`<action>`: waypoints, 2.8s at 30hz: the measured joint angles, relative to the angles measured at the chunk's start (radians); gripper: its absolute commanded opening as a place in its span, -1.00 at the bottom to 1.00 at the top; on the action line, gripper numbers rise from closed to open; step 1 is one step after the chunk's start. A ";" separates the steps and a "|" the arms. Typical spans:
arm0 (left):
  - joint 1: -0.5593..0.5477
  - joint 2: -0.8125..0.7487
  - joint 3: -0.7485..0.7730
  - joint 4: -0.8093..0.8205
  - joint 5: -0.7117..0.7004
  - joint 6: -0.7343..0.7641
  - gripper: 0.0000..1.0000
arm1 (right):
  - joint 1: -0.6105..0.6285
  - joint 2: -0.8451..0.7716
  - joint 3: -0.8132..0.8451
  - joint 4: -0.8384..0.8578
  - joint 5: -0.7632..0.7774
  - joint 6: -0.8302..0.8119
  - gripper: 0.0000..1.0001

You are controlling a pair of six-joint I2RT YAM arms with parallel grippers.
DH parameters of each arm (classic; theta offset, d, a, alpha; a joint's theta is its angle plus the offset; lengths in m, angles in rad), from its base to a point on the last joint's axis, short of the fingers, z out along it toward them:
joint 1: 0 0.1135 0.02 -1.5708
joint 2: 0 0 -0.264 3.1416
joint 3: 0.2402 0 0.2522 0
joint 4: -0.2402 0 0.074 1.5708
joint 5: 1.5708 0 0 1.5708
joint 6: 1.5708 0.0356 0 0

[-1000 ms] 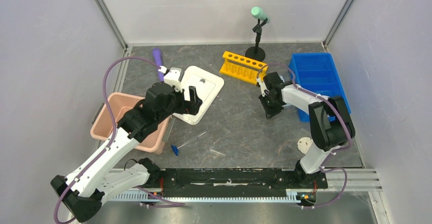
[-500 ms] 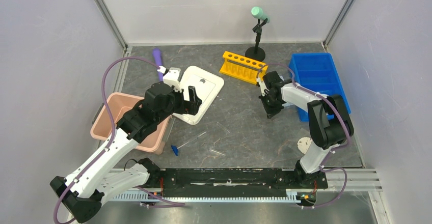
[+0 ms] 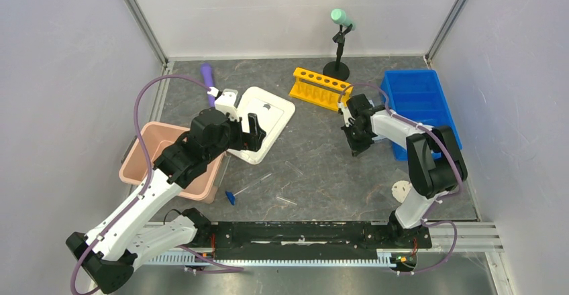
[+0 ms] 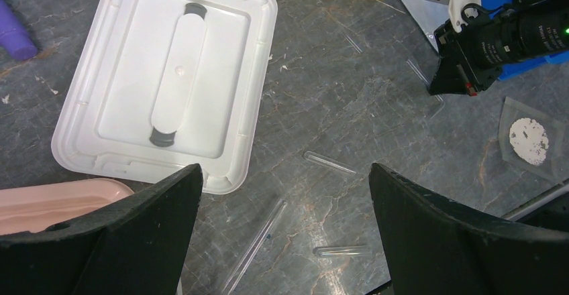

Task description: Organize the chemistry lab equipment

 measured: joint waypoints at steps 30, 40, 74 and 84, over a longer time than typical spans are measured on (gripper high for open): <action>0.000 0.008 0.000 0.000 -0.021 0.000 0.99 | -0.496 -0.396 -0.020 0.225 -0.098 0.359 -1.00; 0.000 0.008 0.000 0.000 -0.021 0.000 0.99 | -0.652 -0.465 -0.137 0.268 0.010 0.581 -1.00; 0.000 0.046 0.000 -0.001 -0.021 0.000 0.99 | -0.695 -0.344 -0.198 0.139 0.333 0.975 -0.82; 0.000 0.046 0.000 -0.001 -0.022 0.000 0.99 | -0.699 -0.328 -0.190 0.137 0.334 0.972 -0.53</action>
